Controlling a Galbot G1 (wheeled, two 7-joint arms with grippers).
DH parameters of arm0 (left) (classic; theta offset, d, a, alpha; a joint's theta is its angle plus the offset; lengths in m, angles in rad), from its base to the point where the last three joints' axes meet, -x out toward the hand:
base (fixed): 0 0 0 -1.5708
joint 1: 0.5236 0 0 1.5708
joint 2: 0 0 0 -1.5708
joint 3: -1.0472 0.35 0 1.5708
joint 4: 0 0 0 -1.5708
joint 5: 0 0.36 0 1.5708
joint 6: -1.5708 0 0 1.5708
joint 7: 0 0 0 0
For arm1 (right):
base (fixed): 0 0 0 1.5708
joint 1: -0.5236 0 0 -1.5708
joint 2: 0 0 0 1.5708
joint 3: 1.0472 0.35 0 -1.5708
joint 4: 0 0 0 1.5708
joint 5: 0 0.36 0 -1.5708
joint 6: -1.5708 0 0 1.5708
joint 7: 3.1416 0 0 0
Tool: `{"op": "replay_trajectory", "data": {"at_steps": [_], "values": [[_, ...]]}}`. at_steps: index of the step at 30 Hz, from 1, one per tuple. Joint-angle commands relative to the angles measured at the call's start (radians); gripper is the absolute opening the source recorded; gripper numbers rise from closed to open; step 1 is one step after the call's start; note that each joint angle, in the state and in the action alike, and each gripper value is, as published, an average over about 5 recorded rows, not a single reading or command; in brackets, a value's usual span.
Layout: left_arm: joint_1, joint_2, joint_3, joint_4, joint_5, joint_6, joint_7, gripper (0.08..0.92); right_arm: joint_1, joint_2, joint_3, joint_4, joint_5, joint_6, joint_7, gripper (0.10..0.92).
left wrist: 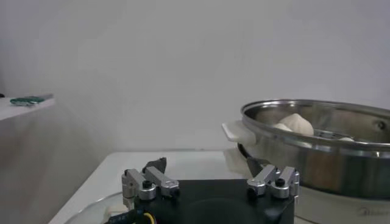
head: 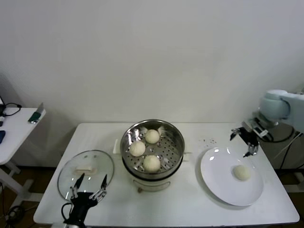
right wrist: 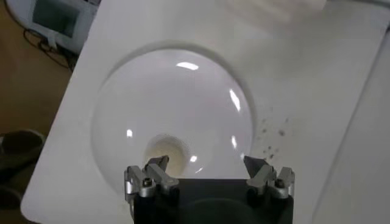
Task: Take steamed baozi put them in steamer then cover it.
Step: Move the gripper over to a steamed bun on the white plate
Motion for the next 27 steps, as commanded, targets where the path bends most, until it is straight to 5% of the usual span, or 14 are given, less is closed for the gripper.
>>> {"op": "replay_trajectory", "data": {"at_steps": [1,27], "values": [[0.004,-0.003,0.001,0.006,0.001,-0.005,-0.002,0.823,-0.355,-0.146,0.225,-0.040,-0.103,-0.156,0.048,0.823],[0.009,-0.008,0.004,0.009,0.005,-0.006,-0.005,0.823,-0.689,-0.061,0.555,-0.206,-0.168,-0.173,0.115,0.823]]}}
